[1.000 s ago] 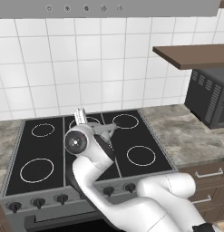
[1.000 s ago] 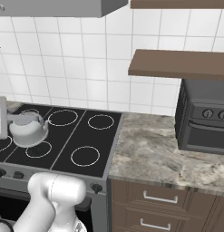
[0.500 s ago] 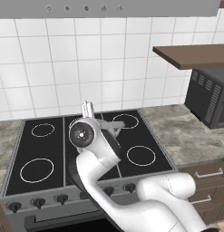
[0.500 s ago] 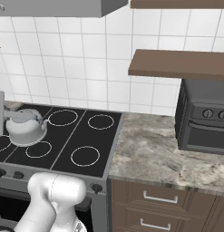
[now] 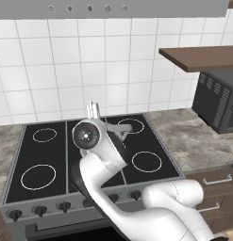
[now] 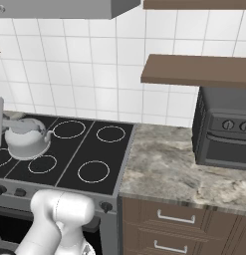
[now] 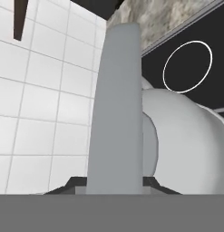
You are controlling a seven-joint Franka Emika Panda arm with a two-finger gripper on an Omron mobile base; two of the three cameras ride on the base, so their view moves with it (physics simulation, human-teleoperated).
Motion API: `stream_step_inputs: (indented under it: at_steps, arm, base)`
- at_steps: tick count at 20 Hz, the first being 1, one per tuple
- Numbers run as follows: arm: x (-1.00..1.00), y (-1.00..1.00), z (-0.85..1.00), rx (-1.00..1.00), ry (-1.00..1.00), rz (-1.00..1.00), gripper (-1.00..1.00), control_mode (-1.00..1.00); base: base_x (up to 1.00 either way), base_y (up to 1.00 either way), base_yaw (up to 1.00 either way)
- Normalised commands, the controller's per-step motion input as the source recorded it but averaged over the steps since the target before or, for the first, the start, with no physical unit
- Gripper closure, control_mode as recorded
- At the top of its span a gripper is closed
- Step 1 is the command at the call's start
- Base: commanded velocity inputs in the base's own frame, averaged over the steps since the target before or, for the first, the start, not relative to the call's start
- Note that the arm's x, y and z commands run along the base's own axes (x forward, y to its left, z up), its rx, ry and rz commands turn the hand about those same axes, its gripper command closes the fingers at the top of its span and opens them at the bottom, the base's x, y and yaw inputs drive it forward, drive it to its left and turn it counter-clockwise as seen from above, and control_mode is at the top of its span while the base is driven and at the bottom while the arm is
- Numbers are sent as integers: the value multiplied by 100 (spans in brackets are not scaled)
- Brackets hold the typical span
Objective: The kettle is done boiling. Turn off the stove, then wait for 300 timesteps before moving the kettle to the dining table.
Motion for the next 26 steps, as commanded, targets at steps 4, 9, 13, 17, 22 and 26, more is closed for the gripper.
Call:
stream_step_inputs:
  at_steps: [4,9,13,17,22,26]
  arm:
    - [-2,0,0,0,-1,0,100,-100]
    - [-5,0,0,0,-2,-1,100,100]
    - [0,0,0,0,0,0,100,100]
    - [0,0,0,0,0,0,100,100]
    - [0,0,0,0,0,0,100,100]
    - [0,0,0,0,0,0,100,100]
  base:
    - [0,0,0]
    - [-33,0,-13]
    - [-38,-6,-22]
    - [-33,-9,-25]
    - [-33,-4,-30]
    - [-32,-6,-38]
